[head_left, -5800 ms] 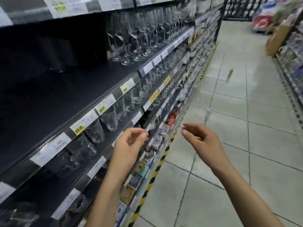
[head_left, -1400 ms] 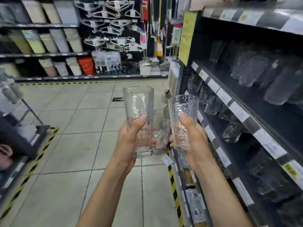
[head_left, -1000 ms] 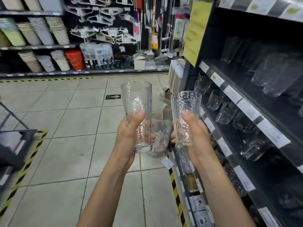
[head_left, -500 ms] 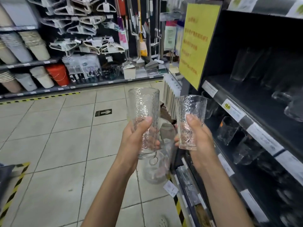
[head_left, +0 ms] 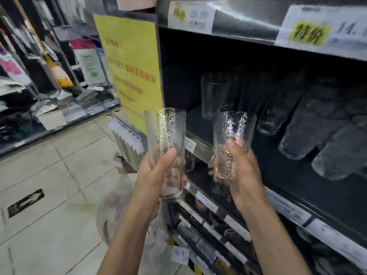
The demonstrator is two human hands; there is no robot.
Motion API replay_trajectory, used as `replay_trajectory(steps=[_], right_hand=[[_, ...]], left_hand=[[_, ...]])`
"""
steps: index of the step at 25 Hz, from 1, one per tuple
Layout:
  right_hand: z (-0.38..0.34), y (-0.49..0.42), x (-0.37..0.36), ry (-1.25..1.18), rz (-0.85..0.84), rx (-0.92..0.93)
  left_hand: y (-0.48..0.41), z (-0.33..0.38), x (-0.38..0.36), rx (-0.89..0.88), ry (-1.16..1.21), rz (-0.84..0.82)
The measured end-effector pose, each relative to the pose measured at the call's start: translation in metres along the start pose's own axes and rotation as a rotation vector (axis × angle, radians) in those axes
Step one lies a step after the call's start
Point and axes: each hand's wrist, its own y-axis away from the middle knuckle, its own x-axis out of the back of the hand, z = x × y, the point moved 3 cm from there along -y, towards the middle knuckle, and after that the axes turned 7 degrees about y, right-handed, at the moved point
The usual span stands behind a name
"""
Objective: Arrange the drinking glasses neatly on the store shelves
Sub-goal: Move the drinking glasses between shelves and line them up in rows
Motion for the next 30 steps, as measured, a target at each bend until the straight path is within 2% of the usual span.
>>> replay_trajectory(steps=[7, 14, 19, 30], right_hand=[[-0.015, -0.019, 0.013, 0.069, 0.371, 0.058], [-0.027, -0.044, 0.002, 0.233, 0.614, 0.087], [-0.023, -0.074, -0.007, 0.343, 0.708, 0.173], [-0.017, -0.116, -0.018, 0.431, 0.807, 0.19]], left_hand=[[-0.087, -0.013, -0.038, 0.177, -0.004, -0.383], [-0.134, -0.011, -0.037, 0.28, -0.013, -0.542], [-0.151, -0.012, -0.031, 0.318, -0.015, -0.58], [-0.158, -0.015, -0.023, 0.344, -0.014, -0.674]])
